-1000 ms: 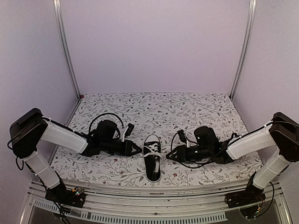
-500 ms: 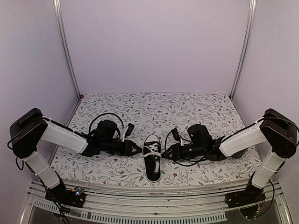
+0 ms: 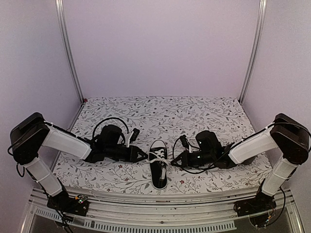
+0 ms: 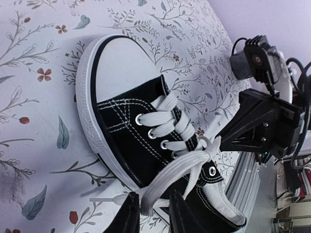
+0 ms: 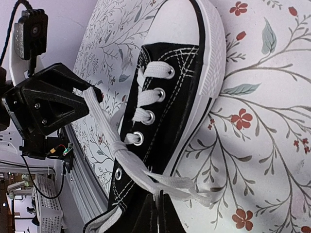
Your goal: Tie the shoes
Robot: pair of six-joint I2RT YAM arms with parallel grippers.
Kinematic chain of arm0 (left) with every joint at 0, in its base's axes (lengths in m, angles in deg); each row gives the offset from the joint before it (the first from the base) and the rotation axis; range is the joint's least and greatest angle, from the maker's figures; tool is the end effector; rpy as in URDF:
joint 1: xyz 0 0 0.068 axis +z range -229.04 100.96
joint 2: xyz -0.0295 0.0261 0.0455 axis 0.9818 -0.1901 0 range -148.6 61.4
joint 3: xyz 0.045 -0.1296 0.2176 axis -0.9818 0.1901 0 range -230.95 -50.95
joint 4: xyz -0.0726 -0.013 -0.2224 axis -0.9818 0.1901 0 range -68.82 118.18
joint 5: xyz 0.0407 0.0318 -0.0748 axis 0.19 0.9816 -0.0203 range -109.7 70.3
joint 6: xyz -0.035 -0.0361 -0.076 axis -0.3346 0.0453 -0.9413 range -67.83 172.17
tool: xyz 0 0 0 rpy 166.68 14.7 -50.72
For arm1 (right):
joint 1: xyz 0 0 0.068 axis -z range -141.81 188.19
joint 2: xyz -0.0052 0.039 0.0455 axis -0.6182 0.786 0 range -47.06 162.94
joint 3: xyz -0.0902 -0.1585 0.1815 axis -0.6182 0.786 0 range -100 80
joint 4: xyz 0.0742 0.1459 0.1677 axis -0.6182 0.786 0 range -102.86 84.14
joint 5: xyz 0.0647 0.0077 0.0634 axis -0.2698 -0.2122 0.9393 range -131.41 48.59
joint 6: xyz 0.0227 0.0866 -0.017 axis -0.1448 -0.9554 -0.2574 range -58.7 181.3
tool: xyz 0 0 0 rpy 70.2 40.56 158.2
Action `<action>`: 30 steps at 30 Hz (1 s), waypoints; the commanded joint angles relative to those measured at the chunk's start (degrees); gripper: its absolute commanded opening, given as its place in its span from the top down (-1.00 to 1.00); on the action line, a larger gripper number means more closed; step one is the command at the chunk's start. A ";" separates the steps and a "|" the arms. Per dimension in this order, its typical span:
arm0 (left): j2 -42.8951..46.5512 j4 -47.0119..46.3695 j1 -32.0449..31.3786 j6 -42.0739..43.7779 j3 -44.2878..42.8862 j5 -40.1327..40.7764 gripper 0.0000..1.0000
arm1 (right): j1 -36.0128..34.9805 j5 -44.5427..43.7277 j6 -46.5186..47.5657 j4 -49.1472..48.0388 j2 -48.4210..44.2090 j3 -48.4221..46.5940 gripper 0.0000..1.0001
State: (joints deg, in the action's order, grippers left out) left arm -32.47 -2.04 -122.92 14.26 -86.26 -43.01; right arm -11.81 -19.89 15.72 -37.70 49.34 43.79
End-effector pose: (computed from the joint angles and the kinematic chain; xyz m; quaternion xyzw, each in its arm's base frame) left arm 0.2097 -0.2464 0.1218 0.1379 0.8640 -0.4300 0.2225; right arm 0.1888 0.2715 0.1157 -0.1193 0.8689 0.4454 0.1802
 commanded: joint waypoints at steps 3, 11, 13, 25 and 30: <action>-0.92 -1.08 -0.59 0.25 -0.81 -0.31 0.49 | -0.28 -2.62 -1.79 0.39 -4.29 4.72 0.95; -1.59 -1.56 -0.59 0.07 -1.43 -0.96 0.45 | -0.30 -3.42 -3.39 0.83 -7.12 8.27 0.96; -1.65 -1.58 -0.59 0.09 -1.52 -0.95 0.44 | -0.35 -3.66 -3.66 0.97 -7.80 9.08 0.96; -0.53 -1.66 -0.55 0.12 -1.04 0.19 0.36 | -0.34 -4.94 -4.93 2.61 -11.51 12.79 0.96; 0.36 -0.95 -0.58 0.27 -0.65 1.26 0.34 | -0.28 -5.41 -5.22 3.42 -13.20 13.94 0.95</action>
State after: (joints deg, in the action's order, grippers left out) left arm -33.45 -2.13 -122.92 14.21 -86.69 -42.95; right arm -11.81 -23.98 11.02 -35.93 38.15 56.56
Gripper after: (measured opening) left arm 0.325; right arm 0.024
